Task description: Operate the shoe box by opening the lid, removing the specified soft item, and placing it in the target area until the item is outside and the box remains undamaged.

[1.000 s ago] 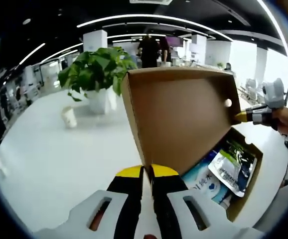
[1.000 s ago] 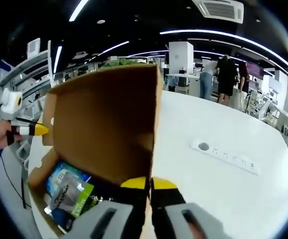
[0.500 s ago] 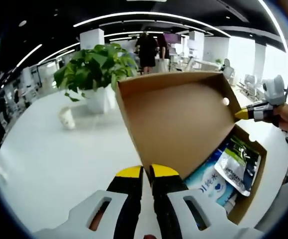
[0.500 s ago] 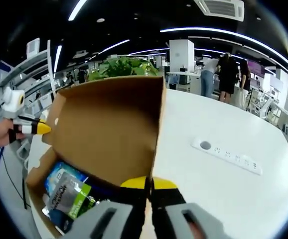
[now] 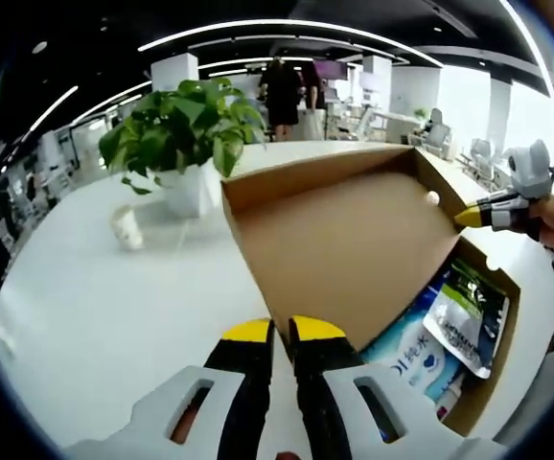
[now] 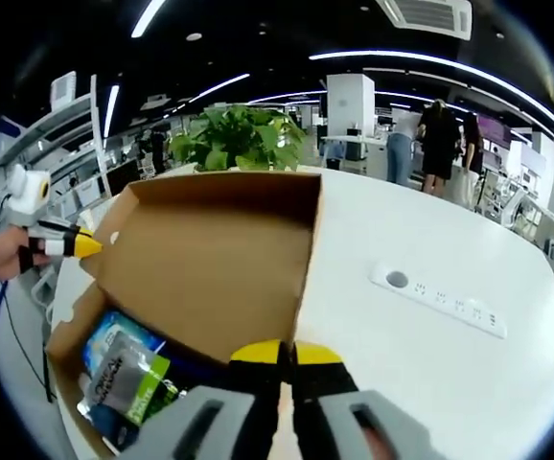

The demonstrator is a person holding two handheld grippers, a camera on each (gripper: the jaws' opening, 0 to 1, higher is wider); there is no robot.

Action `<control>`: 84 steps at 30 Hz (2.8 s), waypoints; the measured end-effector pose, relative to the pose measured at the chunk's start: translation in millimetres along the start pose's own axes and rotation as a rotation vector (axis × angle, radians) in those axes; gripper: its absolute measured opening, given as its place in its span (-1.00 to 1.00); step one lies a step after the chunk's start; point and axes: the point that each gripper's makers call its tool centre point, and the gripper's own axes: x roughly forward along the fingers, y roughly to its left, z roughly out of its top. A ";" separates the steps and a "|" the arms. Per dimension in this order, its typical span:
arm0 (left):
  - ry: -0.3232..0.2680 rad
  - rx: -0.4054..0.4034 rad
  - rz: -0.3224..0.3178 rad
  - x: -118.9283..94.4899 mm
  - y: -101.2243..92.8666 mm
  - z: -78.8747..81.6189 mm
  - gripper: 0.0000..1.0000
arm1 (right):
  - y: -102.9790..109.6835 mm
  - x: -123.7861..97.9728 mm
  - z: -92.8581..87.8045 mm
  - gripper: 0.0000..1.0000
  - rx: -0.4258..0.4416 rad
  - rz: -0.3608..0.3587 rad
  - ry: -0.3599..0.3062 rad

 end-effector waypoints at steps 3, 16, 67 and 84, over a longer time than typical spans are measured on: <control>0.005 -0.003 0.002 2.1 0.4 -0.6 -0.89 | -0.4 1.0 -0.4 -1.00 0.002 0.000 0.002; 0.020 -0.012 0.009 9.6 2.9 -3.2 -0.88 | -2.6 7.1 -2.2 -1.00 0.006 0.006 0.012; 0.082 -0.020 0.005 25.6 2.2 -17.0 -0.79 | -1.3 15.2 -15.2 -0.98 0.009 0.013 0.062; 0.100 0.001 0.008 27.3 -2.9 -26.5 -0.75 | 0.5 8.1 -19.8 -0.99 0.026 0.010 0.058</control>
